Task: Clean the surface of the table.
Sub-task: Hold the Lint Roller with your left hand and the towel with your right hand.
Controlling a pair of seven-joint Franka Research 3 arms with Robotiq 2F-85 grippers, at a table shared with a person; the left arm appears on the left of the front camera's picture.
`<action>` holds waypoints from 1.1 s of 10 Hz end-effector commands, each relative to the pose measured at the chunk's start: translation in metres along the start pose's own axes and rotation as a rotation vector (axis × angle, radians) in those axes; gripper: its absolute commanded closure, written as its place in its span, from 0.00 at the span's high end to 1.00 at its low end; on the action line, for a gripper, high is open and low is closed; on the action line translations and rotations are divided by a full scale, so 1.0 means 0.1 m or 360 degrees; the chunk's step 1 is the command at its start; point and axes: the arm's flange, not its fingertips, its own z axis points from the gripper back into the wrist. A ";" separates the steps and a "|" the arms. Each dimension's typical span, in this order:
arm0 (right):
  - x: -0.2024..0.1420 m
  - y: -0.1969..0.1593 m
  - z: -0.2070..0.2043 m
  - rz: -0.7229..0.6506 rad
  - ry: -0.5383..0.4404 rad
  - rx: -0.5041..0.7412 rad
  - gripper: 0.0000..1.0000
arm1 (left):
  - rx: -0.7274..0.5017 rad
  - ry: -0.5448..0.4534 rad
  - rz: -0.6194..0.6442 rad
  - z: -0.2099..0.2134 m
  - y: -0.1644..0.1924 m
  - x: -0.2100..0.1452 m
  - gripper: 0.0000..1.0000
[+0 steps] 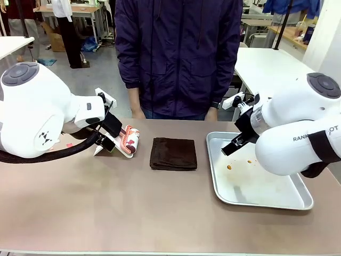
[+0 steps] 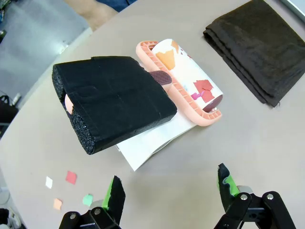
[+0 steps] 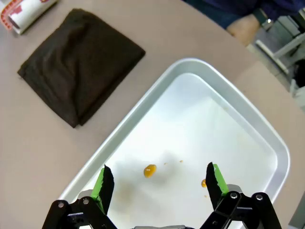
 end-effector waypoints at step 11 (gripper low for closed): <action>-0.46 -0.40 1.46 -0.0773 0.0140 0.0913 1.00 | -0.0851 0.0236 0.0753 1.20 0.70 -0.25 1.00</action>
